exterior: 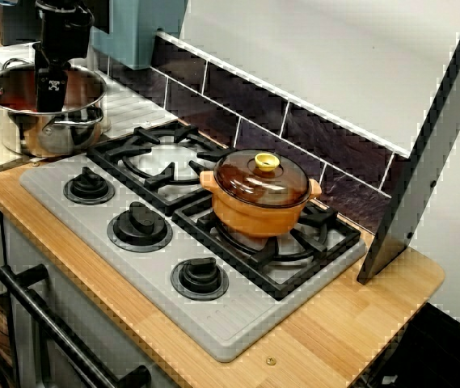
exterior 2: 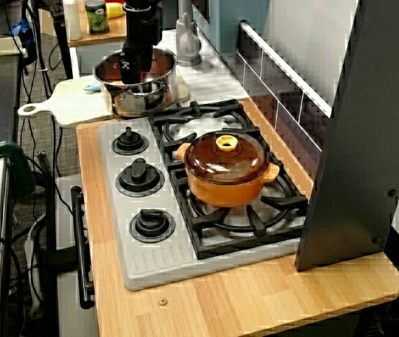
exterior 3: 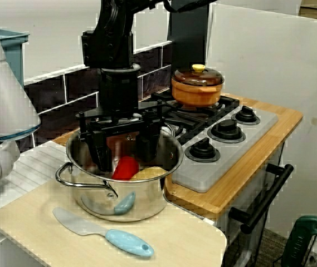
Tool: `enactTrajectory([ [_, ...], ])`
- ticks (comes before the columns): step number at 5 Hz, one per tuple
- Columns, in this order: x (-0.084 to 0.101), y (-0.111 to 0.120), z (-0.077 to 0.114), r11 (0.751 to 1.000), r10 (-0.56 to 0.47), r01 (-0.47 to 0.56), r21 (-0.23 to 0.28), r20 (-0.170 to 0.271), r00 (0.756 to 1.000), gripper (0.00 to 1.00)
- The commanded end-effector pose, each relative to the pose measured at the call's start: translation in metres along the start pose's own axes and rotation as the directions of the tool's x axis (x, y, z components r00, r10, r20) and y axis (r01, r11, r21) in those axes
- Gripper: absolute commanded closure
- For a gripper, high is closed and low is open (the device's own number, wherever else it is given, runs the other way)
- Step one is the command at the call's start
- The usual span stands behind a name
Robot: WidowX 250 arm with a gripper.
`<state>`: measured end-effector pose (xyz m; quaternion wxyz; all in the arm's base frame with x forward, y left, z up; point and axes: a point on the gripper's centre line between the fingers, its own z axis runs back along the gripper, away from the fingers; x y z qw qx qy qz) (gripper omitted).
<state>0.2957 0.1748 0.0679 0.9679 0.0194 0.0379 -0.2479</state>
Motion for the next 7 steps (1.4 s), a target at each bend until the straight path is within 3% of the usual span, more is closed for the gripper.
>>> enactTrajectory([
  [1,-0.0013,-0.0007,0.0168,0.998,0.007,-0.008,0.061,0.019,1.0,0.0],
  [7,-0.0059,0.0002,0.0164,0.998,0.003,-0.005,0.055,0.021,1.0,0.0],
])
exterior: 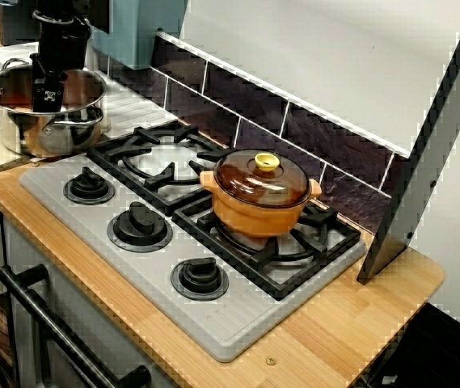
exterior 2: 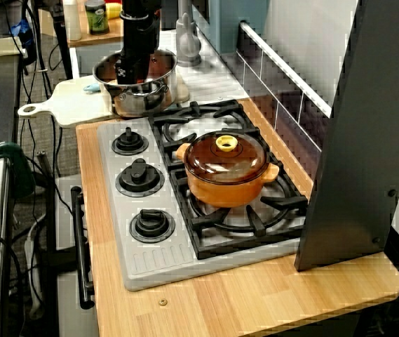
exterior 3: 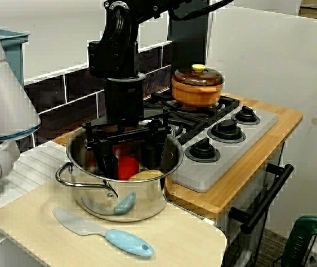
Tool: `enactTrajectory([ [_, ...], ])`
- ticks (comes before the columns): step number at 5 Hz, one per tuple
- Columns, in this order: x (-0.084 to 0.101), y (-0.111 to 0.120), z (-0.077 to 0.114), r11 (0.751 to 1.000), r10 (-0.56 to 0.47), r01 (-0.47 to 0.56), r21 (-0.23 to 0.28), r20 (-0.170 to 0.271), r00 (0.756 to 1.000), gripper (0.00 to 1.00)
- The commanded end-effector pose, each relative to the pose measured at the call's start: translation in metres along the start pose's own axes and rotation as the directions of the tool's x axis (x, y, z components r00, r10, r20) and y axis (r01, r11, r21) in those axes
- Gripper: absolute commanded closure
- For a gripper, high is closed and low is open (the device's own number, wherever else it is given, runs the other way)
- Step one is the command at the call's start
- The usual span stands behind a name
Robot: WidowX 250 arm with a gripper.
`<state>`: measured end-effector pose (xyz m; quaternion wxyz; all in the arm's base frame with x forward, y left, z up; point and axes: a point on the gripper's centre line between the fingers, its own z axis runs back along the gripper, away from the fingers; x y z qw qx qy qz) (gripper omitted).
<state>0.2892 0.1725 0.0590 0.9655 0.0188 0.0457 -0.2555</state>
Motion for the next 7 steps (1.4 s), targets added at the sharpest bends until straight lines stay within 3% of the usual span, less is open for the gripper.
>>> enactTrajectory([
  [1,-0.0026,0.0059,0.0241,0.998,0.026,-0.028,0.059,0.034,0.999,0.0],
  [7,0.001,0.0082,0.0262,0.998,0.041,-0.042,0.053,0.032,0.999,0.0],
])
